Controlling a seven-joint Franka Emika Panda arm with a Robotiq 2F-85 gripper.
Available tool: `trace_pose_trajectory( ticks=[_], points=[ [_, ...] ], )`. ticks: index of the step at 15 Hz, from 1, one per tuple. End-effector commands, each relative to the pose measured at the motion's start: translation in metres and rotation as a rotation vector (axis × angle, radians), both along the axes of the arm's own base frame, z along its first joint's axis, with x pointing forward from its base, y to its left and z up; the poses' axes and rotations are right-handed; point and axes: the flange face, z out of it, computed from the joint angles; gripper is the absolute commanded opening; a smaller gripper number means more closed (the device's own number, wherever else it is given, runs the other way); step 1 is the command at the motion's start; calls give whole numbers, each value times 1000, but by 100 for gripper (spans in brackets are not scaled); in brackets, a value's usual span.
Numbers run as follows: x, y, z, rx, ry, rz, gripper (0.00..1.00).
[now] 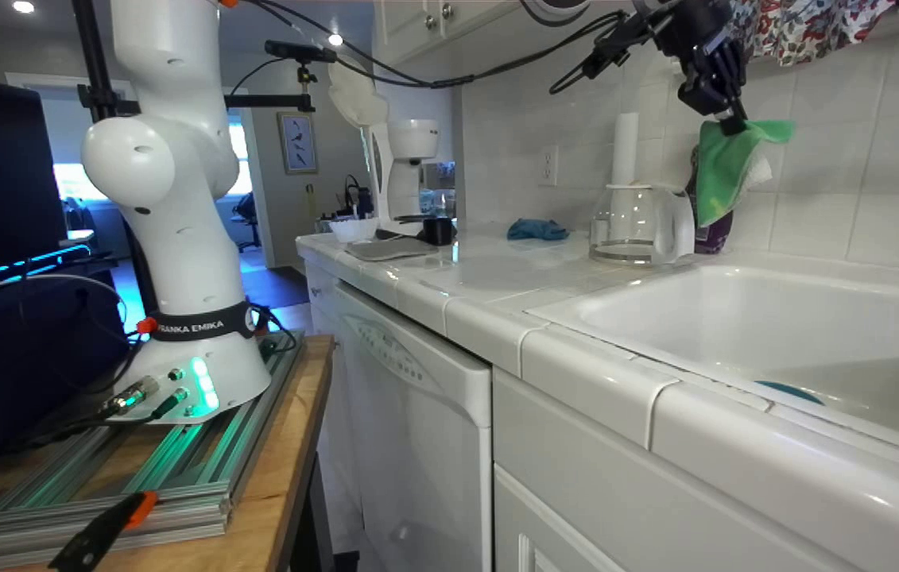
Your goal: Use the green towel to wipe the coffee maker.
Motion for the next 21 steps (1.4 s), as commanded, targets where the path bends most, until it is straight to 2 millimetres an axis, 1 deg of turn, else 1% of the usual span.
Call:
trace_pose_trajectory(
  ticks=[1, 5, 6, 7, 8, 9, 10, 13, 14, 15, 18, 21],
  points=[
    [-36, -50, 6, -17, -50, -175, 1],
    [-77, -126, 13, -48, -76, -381, 1],
    [-83, -143, 15, -57, -74, -410, 1],
    [-88, -152, 18, -58, -71, -391, 1],
    [-75, -145, 12, -60, -57, -379, 6],
    [-81, -156, 15, -64, -59, -395, 6],
    [-83, -160, 16, -64, -61, -401, 6],
    [-82, -156, 16, -64, -61, -394, 6],
    [-81, -155, 16, -63, -60, -393, 1],
    [-83, -160, 14, -77, -54, -416, 1],
    [-102, -185, 11, -126, 1, -502, 1],
    [-124, -203, -4, -149, 92, -572, 1]
  ],
)
